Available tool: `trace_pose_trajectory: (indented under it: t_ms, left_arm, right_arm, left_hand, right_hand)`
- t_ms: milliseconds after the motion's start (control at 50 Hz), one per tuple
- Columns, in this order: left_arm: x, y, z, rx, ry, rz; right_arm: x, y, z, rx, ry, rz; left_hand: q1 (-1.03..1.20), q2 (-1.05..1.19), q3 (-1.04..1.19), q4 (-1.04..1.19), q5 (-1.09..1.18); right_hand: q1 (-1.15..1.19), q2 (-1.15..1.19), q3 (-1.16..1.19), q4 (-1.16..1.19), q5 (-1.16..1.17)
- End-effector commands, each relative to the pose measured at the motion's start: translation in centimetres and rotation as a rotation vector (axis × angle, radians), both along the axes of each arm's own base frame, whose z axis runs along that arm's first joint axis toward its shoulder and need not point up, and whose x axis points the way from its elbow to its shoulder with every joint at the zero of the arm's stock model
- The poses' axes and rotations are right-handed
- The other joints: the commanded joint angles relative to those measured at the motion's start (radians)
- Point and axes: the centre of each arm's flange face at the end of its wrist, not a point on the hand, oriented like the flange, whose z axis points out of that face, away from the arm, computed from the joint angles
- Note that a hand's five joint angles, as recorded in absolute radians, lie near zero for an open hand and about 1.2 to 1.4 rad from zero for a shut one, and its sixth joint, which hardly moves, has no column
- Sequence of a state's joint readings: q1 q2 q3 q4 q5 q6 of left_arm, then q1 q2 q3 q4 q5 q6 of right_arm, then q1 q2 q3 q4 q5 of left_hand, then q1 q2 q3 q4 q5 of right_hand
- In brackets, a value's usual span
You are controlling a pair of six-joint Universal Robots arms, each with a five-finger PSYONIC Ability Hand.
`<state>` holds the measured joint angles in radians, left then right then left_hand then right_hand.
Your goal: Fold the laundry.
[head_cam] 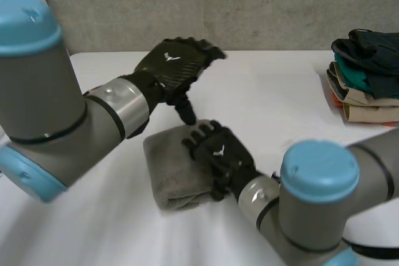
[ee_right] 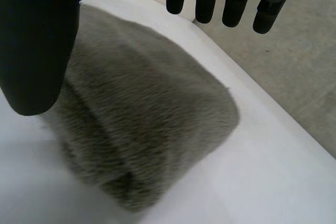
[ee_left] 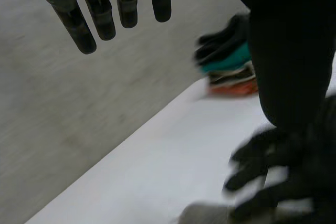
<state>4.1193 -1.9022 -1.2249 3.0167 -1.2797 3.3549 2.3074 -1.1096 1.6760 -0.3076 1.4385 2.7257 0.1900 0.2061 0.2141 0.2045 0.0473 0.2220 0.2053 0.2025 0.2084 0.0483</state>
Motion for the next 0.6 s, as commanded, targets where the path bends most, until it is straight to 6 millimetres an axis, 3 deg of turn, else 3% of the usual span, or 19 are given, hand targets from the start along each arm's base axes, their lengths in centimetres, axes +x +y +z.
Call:
trace_pose_trajectory:
  t_ms: [20,300,600]
  left_arm:
    - [-0.4,0.5,-0.1,0.060,-0.012,-0.127]
    - [-0.4,0.3,-0.8,0.070,-0.027,-0.095]
    - [-0.4,0.3,-0.2,0.054,-0.016,-0.095]
  right_arm:
    - [0.4,0.5,-3.0,-0.020,0.019,0.023]
    - [1.9,-1.4,-5.1,-0.136,0.019,0.039]
    - [3.3,-2.7,-4.3,-0.194,-0.043,0.051]
  left_hand:
    - [0.059,0.043,0.035,0.044,0.027]
    - [0.062,0.046,0.038,0.047,0.030]
    - [0.062,0.046,0.038,0.047,0.030]
  right_hand:
    - [-0.047,-0.031,-0.028,-0.034,-0.048]
    - [0.127,0.144,0.146,0.140,0.126]
    - [0.371,0.388,0.390,0.384,0.370]
